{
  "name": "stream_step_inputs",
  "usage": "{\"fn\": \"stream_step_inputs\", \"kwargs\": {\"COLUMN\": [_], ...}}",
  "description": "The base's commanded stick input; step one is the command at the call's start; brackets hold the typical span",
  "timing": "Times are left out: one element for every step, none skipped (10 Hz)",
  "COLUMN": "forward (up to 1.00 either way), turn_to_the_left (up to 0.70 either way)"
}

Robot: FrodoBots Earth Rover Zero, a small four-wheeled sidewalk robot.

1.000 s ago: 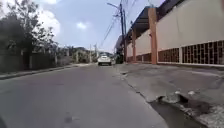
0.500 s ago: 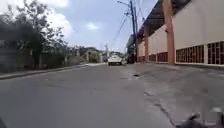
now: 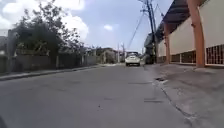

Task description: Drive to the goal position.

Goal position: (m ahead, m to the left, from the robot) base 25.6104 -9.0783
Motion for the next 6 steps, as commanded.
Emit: {"fn": "stream_step_inputs", "kwargs": {"forward": [1.0,1.0,1.0,1.0,1.0,1.0], "turn_to_the_left": [0.0,0.0,0.0,0.0,0.0,0.0]}}
